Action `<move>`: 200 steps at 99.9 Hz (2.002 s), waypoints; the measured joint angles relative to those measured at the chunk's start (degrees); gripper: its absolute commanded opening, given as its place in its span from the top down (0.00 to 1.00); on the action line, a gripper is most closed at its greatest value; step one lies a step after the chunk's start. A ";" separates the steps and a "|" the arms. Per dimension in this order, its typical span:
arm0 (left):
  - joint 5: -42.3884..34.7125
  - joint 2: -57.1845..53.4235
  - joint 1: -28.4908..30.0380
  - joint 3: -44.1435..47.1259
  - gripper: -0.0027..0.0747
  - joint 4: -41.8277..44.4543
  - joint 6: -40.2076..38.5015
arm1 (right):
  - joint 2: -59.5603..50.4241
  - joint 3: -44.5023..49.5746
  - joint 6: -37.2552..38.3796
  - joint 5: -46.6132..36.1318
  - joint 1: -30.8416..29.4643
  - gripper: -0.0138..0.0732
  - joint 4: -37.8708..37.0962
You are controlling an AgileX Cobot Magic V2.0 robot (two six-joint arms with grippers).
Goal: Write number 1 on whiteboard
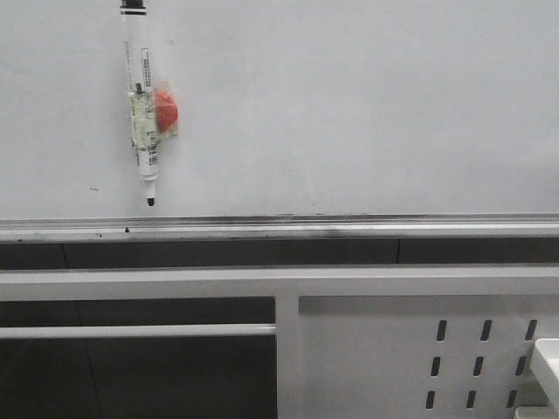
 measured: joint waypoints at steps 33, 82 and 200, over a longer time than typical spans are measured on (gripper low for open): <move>-3.69 5.38 -14.25 7.33 0.46 0.22 -2.13 | 0.00 -1.77 -1.62 -1.29 0.12 0.92 0.47; -35.13 33.83 -29.24 17.21 0.46 -4.22 -2.13 | 0.00 -4.64 -2.82 -1.29 0.12 0.92 0.96; -58.29 67.91 -33.00 6.59 0.46 -1.21 -4.63 | 0.00 -5.12 -4.74 -0.21 2.92 0.92 5.82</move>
